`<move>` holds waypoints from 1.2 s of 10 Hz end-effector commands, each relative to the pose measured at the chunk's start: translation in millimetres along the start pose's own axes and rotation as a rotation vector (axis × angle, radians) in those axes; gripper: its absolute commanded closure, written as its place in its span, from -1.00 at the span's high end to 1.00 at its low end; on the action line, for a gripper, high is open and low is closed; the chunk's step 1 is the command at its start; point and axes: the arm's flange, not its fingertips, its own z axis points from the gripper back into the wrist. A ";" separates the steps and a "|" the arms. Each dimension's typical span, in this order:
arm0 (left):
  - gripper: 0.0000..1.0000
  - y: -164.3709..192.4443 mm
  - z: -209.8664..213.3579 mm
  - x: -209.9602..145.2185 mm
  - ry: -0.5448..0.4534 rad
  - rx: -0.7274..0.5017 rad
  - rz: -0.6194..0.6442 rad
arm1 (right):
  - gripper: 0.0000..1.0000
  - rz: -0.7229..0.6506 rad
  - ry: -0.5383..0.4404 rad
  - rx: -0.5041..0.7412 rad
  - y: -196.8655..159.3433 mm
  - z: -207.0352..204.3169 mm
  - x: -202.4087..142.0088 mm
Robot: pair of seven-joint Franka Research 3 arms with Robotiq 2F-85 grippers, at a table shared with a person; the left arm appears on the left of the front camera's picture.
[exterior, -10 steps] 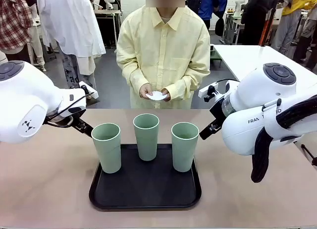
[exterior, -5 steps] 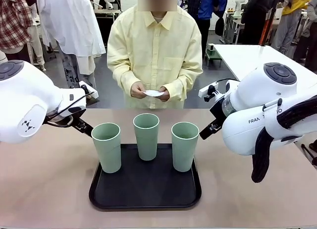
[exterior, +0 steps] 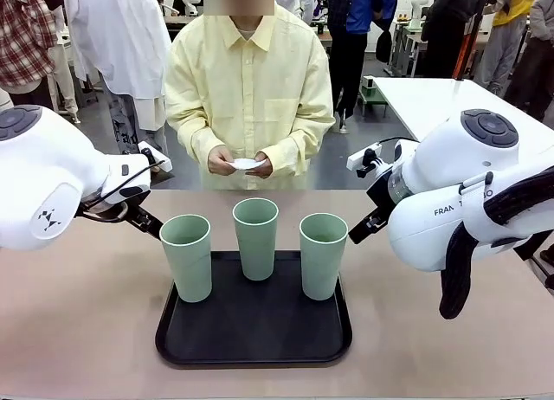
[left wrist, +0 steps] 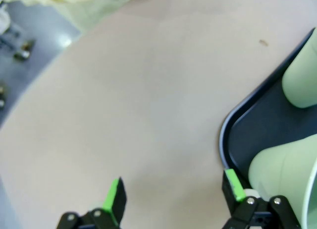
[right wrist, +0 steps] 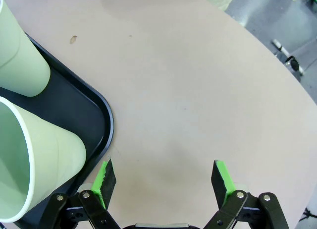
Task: Place coasters on the table and set cups on them.
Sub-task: Pick up one Reusable plastic cup and place it on a coaster set by the human.
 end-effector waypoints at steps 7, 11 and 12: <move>1.00 7.7 133.0 -7.9 0.105 0.007 -0.029 | 1.00 0.029 0.087 -0.120 23.8 133.8 3.4; 1.00 -23.4 154.8 -60.2 0.185 -0.045 0.007 | 1.00 0.046 0.214 -0.149 39.9 162.7 -61.4; 1.00 -9.8 155.2 -13.1 0.185 -0.047 -0.027 | 1.00 0.037 0.169 -0.129 27.5 174.7 -7.3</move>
